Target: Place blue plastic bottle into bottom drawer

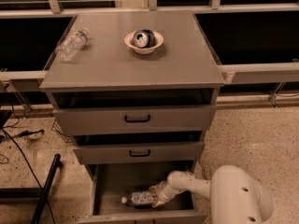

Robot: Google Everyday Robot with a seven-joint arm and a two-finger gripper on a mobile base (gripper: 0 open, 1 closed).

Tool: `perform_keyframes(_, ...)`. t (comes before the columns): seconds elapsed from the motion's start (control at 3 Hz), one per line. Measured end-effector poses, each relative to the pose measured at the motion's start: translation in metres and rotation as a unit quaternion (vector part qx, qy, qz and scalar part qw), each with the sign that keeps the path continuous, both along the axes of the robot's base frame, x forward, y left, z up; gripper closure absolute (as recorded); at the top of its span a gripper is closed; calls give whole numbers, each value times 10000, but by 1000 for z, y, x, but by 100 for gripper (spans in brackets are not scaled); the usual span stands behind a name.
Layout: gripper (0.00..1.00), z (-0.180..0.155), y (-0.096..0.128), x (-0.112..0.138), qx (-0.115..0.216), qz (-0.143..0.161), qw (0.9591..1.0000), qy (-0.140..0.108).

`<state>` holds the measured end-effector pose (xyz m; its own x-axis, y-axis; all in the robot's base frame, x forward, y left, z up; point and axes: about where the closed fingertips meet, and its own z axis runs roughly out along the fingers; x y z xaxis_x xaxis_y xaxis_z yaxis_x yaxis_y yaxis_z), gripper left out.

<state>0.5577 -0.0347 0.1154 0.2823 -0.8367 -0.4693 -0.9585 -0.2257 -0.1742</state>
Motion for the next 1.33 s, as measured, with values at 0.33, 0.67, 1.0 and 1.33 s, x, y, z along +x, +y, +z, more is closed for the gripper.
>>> perform_keyframes(0.33, 53, 0, 0, 0, 0, 0, 10000, 0)
perform_keyframes(0.67, 30, 0, 0, 0, 0, 0, 10000, 0)
perform_keyframes(1.0, 6, 0, 0, 0, 0, 0, 10000, 1)
perform_keyframes(1.33, 0, 0, 0, 0, 0, 1, 10000, 1)
